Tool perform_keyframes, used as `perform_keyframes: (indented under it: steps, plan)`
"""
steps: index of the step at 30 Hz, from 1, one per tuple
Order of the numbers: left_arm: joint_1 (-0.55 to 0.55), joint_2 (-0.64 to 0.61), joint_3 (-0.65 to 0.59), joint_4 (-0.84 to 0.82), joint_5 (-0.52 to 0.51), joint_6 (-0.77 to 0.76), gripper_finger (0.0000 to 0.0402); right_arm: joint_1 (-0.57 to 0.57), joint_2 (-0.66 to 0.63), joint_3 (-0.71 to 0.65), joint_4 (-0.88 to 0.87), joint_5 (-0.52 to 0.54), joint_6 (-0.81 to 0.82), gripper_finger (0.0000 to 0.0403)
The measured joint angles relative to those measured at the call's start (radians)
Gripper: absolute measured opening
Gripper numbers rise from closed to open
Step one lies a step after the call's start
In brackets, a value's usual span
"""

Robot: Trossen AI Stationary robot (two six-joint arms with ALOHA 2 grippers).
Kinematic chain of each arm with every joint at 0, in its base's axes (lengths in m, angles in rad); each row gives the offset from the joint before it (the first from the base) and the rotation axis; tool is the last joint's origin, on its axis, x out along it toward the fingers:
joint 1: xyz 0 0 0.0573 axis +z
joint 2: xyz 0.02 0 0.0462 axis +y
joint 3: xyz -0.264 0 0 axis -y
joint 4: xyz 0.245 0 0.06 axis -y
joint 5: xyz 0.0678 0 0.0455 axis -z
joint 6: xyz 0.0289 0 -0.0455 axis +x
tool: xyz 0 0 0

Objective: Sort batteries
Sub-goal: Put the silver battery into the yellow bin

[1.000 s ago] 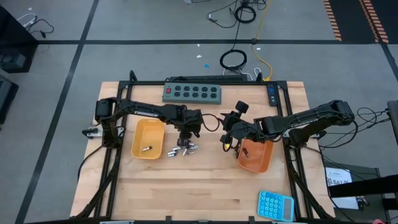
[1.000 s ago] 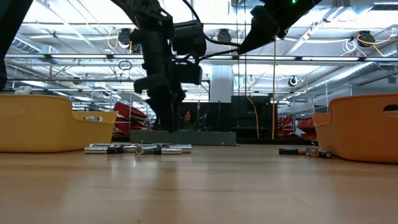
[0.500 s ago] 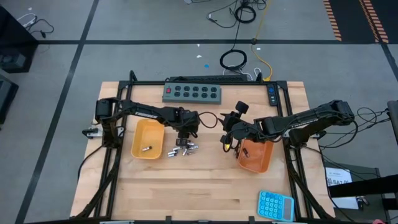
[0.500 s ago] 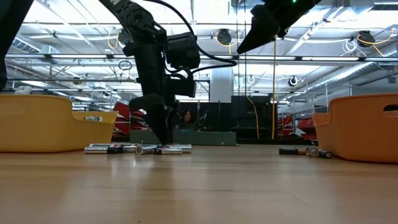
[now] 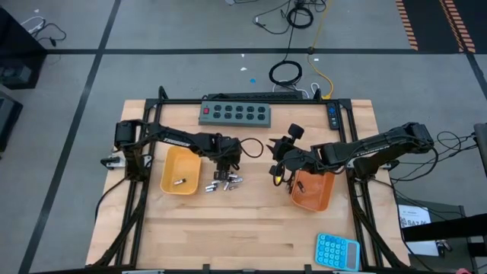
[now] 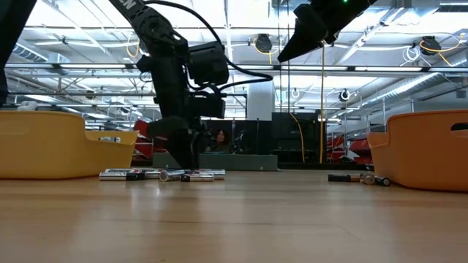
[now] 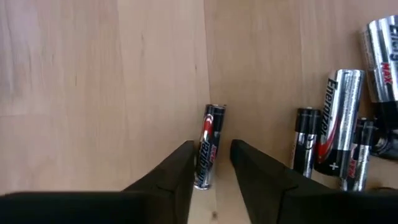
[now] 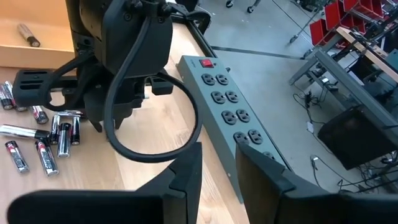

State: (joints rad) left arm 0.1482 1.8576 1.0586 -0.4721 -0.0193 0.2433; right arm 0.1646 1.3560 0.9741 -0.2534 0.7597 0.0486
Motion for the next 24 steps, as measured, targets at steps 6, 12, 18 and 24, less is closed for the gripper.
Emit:
perform_keyframes:
  steps: [6, 12, 18, 24]
  plan:
    - [-0.001, 0.001, -0.003, 0.012, -0.035, -0.025, 0.0021, 0.0, 0.0, 0.0, 0.013, -0.002, -0.004, 0.009]
    - [-0.006, 0.002, -0.003, 0.016, -0.054, -0.035, 0.0021, 0.0, 0.0, 0.0, 0.013, -0.002, -0.01, 0.009]
    - [-0.017, -0.026, 0.011, -0.002, -0.06, -0.056, 0.0021, 0.0, 0.0, 0.0, 0.012, -0.002, -0.016, 0.009]
    - [-0.018, -0.141, 0.029, -0.071, -0.064, -0.114, 0.0021, 0.001, 0.0, 0.0, -0.018, -0.002, -0.009, 0.009]
